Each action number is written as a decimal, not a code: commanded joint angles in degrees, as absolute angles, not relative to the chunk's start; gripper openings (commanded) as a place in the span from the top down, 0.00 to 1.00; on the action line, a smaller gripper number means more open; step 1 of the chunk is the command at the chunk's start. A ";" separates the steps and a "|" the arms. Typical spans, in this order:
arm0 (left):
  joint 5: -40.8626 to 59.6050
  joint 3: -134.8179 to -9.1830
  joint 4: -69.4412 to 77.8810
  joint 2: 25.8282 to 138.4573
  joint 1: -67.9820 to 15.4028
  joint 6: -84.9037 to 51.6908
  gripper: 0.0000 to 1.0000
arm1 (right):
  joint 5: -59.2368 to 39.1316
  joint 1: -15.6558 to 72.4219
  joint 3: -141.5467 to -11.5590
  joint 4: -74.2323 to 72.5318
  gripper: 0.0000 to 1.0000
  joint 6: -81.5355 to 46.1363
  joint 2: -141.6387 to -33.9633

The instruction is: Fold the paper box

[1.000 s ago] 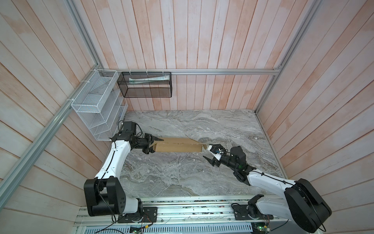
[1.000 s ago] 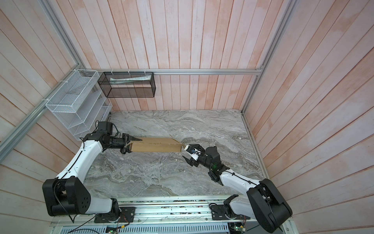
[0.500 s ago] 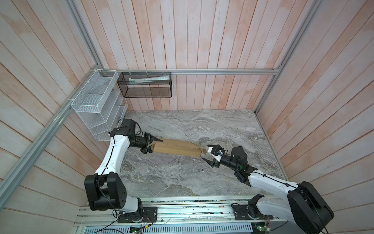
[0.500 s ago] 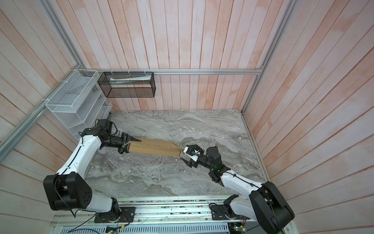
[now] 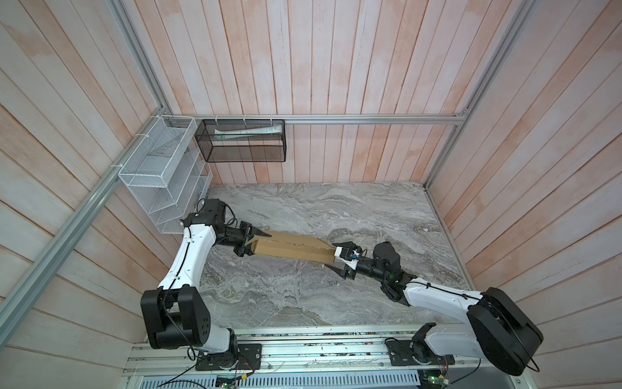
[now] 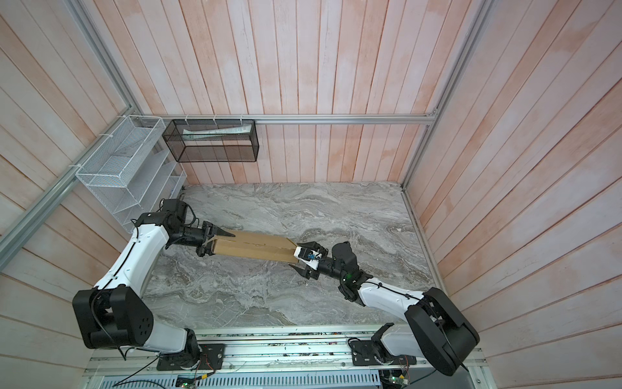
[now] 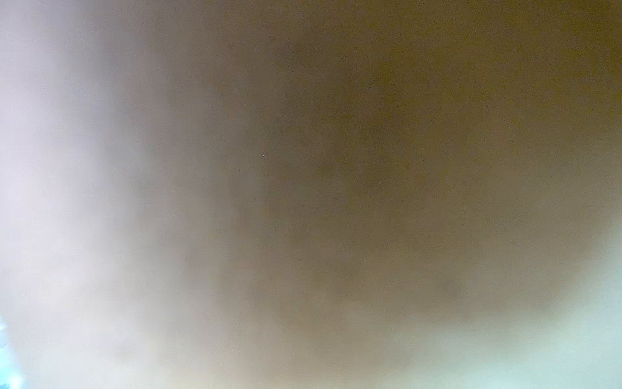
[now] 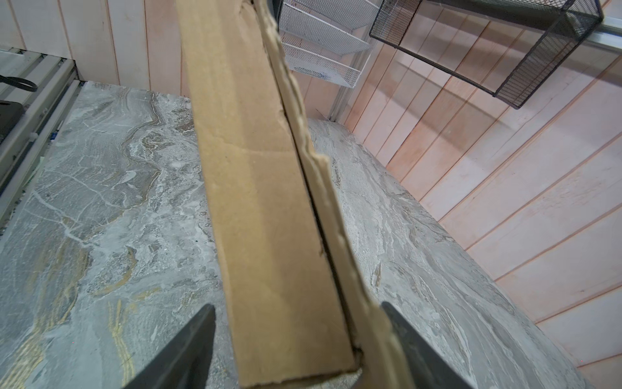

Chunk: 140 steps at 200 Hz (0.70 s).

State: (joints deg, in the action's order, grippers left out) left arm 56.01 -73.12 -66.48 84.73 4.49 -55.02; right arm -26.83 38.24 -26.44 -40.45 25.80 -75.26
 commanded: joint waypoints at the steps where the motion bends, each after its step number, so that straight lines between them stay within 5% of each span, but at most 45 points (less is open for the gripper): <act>1: 58.13 -72.07 -66.52 84.02 4.79 -53.70 0.71 | -25.95 39.27 -28.60 -43.22 0.27 26.27 -76.84; 140: 57.83 -70.68 -66.01 83.45 4.83 -53.39 0.71 | -26.41 41.47 -30.17 -46.14 0.26 25.84 -79.36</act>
State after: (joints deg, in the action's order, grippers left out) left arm 56.73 -71.13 -66.41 84.62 4.60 -54.17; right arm -26.70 40.91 -28.34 -44.18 25.78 -78.87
